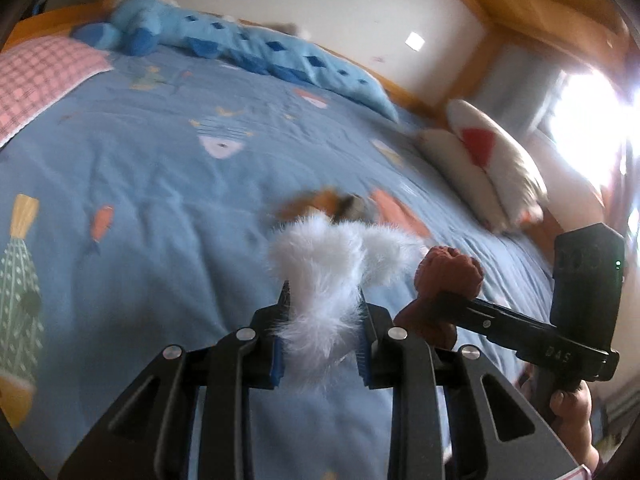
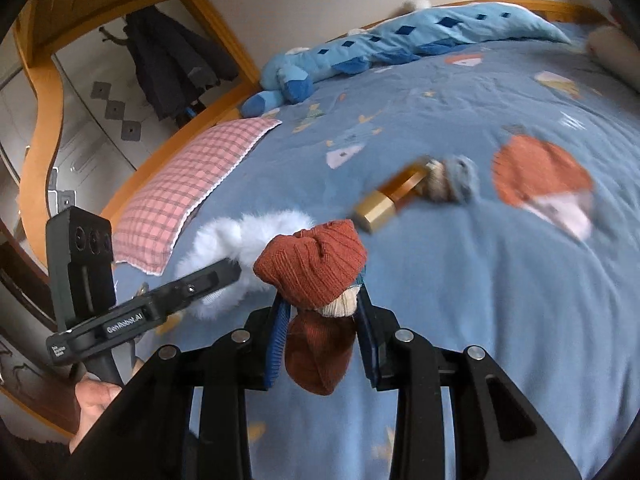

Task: Collect trash
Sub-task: 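Carry the fluffy item and rust-red sock to the yellow bin and open both tools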

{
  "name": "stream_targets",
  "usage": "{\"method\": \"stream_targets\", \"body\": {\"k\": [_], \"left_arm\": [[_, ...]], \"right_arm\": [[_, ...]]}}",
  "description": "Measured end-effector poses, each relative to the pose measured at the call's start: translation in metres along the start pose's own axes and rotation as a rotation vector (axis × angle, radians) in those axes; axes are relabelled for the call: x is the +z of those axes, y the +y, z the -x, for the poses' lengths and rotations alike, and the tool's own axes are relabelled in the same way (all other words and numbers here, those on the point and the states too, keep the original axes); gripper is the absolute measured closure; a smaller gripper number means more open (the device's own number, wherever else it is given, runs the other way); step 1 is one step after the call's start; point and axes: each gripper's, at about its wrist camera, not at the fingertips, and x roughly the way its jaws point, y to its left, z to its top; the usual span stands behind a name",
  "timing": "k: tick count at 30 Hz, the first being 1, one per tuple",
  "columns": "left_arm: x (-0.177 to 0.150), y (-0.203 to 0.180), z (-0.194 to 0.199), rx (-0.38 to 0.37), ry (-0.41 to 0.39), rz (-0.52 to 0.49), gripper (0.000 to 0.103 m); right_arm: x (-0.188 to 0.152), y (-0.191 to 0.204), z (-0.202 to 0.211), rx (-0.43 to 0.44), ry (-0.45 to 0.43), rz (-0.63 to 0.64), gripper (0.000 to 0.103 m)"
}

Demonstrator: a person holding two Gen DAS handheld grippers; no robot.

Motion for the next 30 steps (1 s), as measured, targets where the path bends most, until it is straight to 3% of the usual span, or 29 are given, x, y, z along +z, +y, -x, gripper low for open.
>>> {"method": "stream_targets", "body": {"k": [10, 21, 30], "left_arm": [[-0.055, -0.106, -0.007, -0.141, 0.11, -0.187, 0.075], [-0.115, -0.22, -0.027, -0.32, 0.221, -0.355, 0.075], [-0.172, -0.298, -0.041, -0.427, 0.322, -0.487, 0.075]], "right_arm": [[-0.077, -0.037, 0.112, -0.089, -0.124, -0.14, 0.071], [-0.166, -0.077, 0.252, -0.226, -0.358, -0.319, 0.071], [-0.252, -0.101, 0.324, -0.351, -0.427, -0.451, 0.071]]}}
